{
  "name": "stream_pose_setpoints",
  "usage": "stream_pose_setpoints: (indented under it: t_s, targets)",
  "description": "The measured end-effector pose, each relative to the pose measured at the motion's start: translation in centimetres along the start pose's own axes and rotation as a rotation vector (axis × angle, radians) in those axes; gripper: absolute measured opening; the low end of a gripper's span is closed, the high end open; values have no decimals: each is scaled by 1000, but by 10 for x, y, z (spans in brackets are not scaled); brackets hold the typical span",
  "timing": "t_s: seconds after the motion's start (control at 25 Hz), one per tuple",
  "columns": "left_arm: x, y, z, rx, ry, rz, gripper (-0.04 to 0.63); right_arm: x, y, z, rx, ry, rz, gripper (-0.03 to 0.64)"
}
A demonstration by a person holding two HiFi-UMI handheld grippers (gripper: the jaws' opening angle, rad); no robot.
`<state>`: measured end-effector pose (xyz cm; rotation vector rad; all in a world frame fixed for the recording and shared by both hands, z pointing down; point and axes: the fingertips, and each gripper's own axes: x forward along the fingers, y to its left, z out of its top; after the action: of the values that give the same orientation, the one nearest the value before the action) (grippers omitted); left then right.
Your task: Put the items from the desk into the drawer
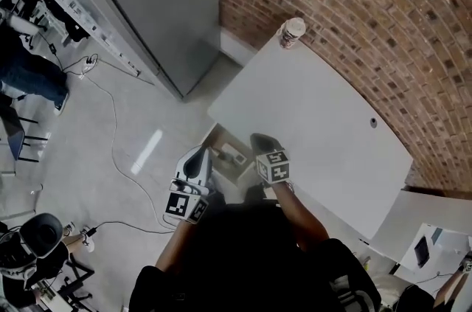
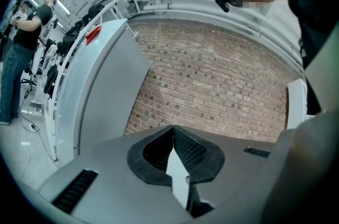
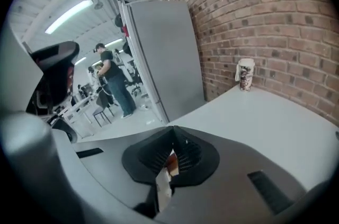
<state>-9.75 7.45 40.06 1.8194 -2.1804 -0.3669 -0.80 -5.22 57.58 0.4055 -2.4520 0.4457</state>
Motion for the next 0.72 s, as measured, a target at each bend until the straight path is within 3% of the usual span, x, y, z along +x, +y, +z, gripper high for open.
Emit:
stream_pose_setpoints:
  t_s: [0.24,0.72]
  targets:
    - [3,-21,29,11,-83,-27,5,-56,7,59,0,-160,24,2]
    - [11,-41,35,49,-83,-49,5,-135,27,130,-114,-360,44,2]
